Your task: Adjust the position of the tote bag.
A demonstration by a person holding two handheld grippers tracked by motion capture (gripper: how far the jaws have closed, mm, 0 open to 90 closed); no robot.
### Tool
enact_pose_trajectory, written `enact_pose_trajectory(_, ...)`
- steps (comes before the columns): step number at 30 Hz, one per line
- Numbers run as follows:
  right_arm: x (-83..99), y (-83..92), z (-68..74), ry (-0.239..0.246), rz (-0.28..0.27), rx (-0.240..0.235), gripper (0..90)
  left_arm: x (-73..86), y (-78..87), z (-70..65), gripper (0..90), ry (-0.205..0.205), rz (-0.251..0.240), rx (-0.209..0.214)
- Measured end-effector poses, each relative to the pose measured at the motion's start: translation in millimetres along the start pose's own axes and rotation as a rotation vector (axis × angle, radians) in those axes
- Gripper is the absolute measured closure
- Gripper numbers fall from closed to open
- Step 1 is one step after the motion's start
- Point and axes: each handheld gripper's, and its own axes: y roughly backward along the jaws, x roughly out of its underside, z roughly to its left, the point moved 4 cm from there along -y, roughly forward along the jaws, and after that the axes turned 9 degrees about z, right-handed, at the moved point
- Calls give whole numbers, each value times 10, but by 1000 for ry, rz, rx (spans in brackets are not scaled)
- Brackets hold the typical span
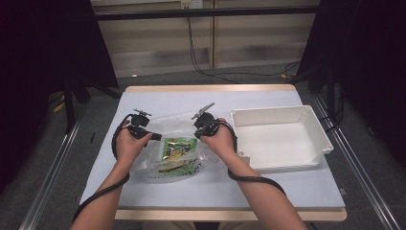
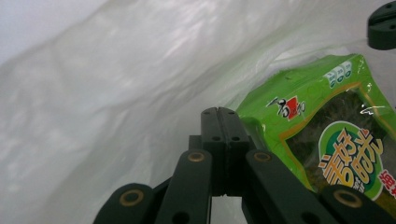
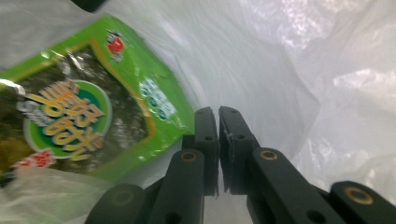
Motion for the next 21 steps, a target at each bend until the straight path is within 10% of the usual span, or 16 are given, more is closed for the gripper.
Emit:
enact_pose_trajectory(1, -1, 23, 15, 2, -3, 0, 862, -24, -19, -45, 900, 42, -38, 10)
enact_pose_trajectory(2, -1, 44, 33, 5, -8, -1, 855, -20, 12, -19, 900, -25, 4, 0)
enact_pose_trajectory(21, 104, 222, 421, 129, -34, -100, 811, -40, 14, -224, 900, -77, 12, 15)
